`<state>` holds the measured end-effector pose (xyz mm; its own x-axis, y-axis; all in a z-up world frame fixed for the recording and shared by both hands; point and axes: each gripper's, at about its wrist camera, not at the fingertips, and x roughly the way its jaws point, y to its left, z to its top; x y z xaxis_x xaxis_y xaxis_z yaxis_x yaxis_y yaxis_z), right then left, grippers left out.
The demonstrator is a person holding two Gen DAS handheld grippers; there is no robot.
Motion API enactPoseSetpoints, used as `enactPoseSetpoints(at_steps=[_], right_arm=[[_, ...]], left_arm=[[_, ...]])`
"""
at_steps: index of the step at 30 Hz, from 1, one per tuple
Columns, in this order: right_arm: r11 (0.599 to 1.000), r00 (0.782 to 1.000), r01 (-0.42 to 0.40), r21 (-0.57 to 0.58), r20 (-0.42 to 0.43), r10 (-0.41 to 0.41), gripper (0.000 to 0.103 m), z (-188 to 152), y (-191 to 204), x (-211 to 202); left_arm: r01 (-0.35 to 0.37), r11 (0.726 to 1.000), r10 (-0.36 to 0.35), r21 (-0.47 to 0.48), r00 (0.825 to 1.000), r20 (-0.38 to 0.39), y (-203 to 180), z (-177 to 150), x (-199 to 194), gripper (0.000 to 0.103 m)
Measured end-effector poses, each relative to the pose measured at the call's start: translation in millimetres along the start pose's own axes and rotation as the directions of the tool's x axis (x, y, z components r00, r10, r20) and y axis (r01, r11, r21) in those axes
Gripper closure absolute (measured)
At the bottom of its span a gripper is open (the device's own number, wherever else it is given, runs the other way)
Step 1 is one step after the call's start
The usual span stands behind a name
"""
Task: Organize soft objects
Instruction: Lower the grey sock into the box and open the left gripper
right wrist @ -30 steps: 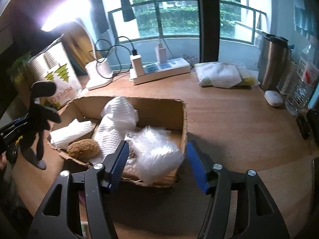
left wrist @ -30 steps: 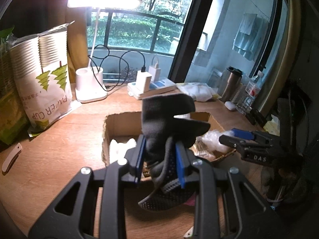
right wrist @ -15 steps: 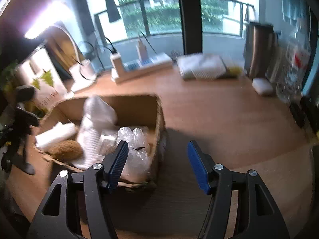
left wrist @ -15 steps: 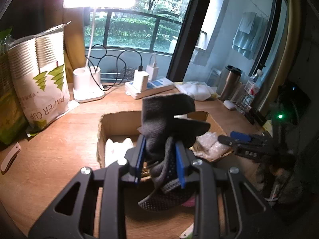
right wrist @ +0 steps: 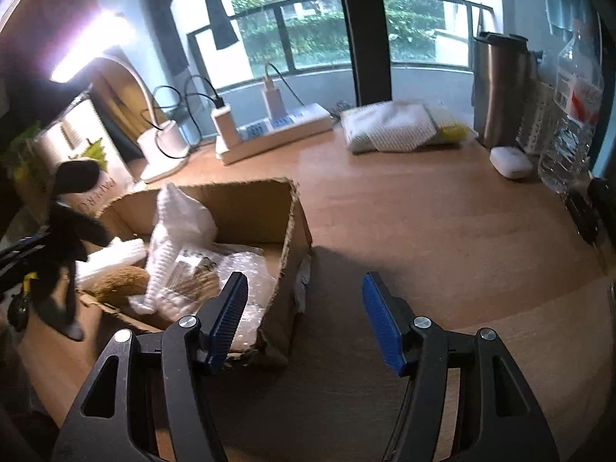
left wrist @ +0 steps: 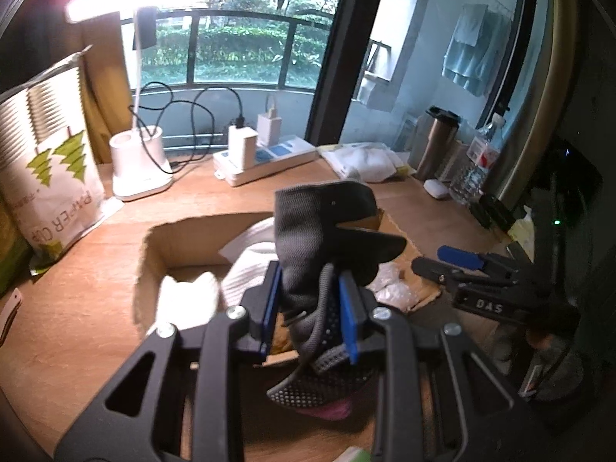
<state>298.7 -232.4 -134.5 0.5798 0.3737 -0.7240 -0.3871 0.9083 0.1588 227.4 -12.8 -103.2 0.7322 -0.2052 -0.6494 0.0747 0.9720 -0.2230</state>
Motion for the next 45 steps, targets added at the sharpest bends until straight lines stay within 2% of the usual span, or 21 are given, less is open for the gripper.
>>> enactPoseSetpoints(at_steps=[7,16,20,21,22,24,31,45], right_arm=[[0.999,0.999,-0.04,-0.012,0.028,0.041,0.038,2,-8,-9],[0.999,0.998,-0.049,0.014,0.037,0.049,0.038,1,-31,-12],[0.999,0.998,-0.045,0.017,0.037,0.044,0.038,1,-37,-13],[0.999,0.998,-0.042,0.019,0.038,0.042,0.038,1,-38,-14],[0.999,0.998,-0.041,0.02,0.041,0.04,0.038,1,-38,-14],[0.999,0.998,-0.039,0.023,0.045,0.038,0.038,1,-39,-16],[0.999,0.998,-0.032,0.02,0.048,0.031,0.038,-1,-33,-19],[0.998,0.995,-0.047,-0.048,0.08,0.051,0.038,-10,14,-46]], left_arm=[[0.009,1.0,-0.009,0.024,1.0,-0.028,-22,8,23,0.073],[0.017,1.0,-0.015,0.024,0.997,-0.074,-42,17,63,0.072],[-0.001,1.0,0.005,0.029,0.993,-0.117,-49,18,82,0.064],[-0.001,1.0,0.005,0.029,0.992,-0.126,-49,18,84,0.054],[0.004,1.0,-0.001,0.024,0.992,-0.127,-50,17,85,0.043],[0.014,1.0,-0.013,0.014,0.993,-0.121,-49,17,83,0.039],[0.006,1.0,-0.005,0.009,0.996,-0.089,-43,17,65,0.036],[0.008,1.0,-0.008,-0.008,1.0,-0.021,-21,-4,12,0.036]])
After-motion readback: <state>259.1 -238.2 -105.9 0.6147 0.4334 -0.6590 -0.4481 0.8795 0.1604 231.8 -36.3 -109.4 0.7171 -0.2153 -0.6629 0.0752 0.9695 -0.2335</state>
